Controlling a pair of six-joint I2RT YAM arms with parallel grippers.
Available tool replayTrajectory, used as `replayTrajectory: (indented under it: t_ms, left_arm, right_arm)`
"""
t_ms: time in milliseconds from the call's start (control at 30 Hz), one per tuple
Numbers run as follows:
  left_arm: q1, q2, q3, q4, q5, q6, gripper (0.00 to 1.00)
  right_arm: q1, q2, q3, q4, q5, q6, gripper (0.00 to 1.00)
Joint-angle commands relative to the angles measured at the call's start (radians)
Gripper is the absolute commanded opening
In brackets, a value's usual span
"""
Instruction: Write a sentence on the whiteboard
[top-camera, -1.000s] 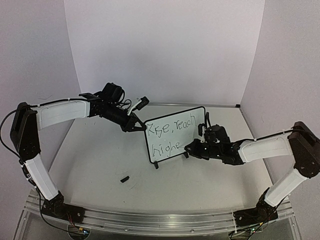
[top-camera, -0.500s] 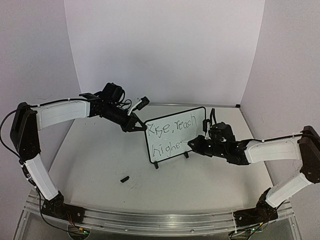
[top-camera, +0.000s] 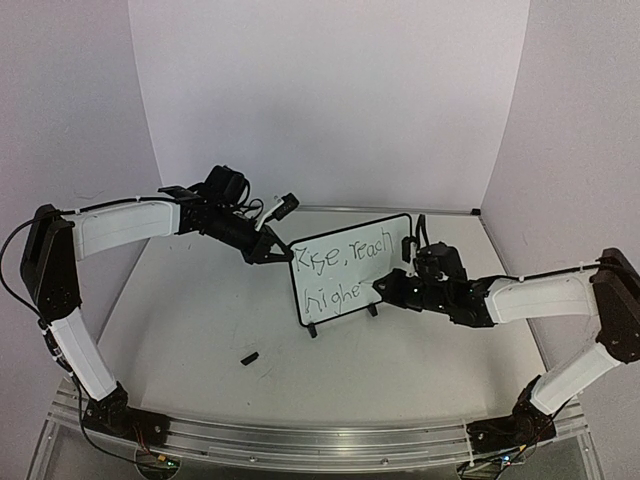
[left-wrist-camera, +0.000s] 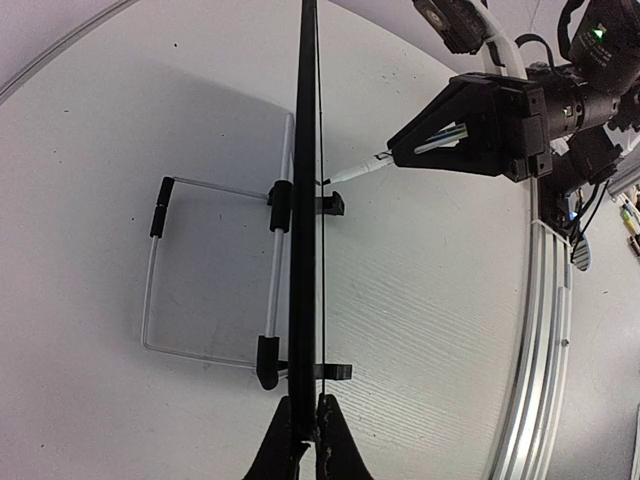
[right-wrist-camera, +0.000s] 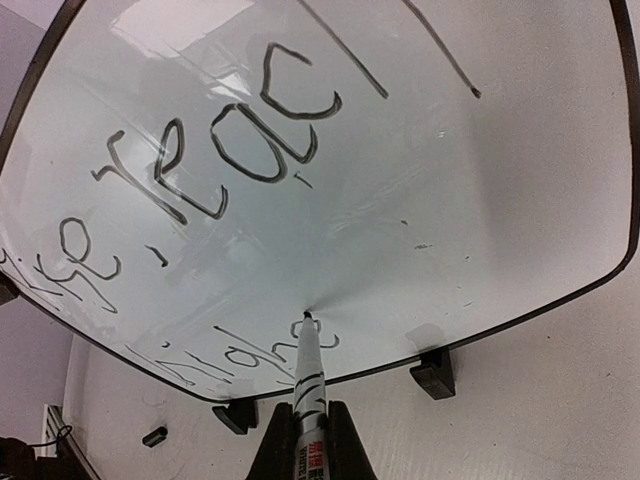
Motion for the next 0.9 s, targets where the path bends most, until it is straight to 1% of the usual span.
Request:
replayTrajectory:
  t_ms: [0,233,867]
  left_arm:
    - [-0.021,0.038,-0.019,-0.129,-0.053,0.037,0.00]
    - [-0.022,0.039,-0.019,-0.129,-0.055,0.037,0.00]
    - [-0.023,0.039,-0.017,-0.130,-0.055,0.039,0.00]
  right_arm:
    - [-0.004,0.017,0.034,0.018,0.019,-0.006,0.00]
    - [-0.004,-0.007,0.005,0.008,0.090,0.032,0.00]
    - [-0.004,0.069,-0.019,-0.013,0.062,0.066,0.00]
